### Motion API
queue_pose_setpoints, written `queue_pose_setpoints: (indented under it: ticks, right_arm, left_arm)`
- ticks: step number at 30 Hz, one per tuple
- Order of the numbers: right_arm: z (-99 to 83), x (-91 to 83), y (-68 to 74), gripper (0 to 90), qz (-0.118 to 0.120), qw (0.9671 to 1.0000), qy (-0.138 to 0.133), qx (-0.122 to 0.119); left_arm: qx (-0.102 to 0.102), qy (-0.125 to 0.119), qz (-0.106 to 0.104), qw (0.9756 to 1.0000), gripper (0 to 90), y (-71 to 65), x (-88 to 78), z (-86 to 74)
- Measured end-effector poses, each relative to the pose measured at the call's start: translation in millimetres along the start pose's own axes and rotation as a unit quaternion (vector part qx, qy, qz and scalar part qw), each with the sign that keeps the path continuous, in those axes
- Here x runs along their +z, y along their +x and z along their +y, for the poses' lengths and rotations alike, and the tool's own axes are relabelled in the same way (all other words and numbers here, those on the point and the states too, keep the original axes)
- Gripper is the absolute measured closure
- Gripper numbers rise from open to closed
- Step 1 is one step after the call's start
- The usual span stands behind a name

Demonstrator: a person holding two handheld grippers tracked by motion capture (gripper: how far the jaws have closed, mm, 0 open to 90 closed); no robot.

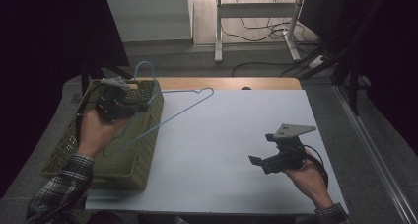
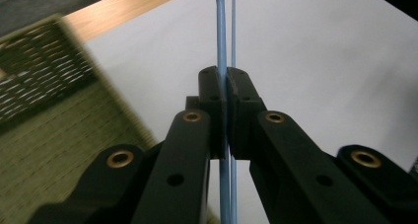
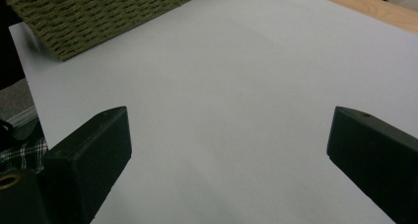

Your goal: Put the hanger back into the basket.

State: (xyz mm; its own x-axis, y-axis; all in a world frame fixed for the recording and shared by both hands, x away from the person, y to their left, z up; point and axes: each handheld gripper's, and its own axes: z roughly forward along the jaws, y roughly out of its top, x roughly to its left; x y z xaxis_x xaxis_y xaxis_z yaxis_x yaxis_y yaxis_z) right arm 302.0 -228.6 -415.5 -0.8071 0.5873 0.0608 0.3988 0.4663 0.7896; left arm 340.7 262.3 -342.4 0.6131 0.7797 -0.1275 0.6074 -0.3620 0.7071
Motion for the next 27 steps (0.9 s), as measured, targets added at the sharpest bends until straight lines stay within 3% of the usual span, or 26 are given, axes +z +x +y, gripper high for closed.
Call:
queue_pose_setpoints:
  ticks: [3, 9, 16, 23, 27]
  right_arm:
    - [-8.1, -0.4, -2.0, 2.7, -0.005, 1.0000, 0.001, 0.006]
    - [-17.9, -2.0, -4.8, 2.7, -0.009, 0.9999, 0.005, 0.010]
    - [-26.3, -6.0, -7.6, 2.7, -0.017, 0.9997, 0.004, 0.016]
    - [-32.8, -7.7, -8.6, 2.7, -0.023, 0.9995, 0.009, 0.020]
    - [-36.0, -8.1, -9.8, 2.7, -0.024, 0.9994, 0.011, 0.024]
  left_arm:
    - [-0.016, -0.007, 0.017, 0.9997, 87.4, 15.2, -13.9, -13.3]
    - [-0.039, -0.020, 0.041, 0.9982, 87.4, 32.6, -32.5, -30.7]
    - [-0.074, -0.044, 0.070, 0.9938, 87.5, 56.1, -62.6, -59.0]
    - [-0.094, -0.053, 0.092, 0.9899, 87.5, 73.3, -78.8, -77.2]
    - [-0.105, -0.052, 0.103, 0.9877, 87.4, 87.5, -75.2, -92.8]
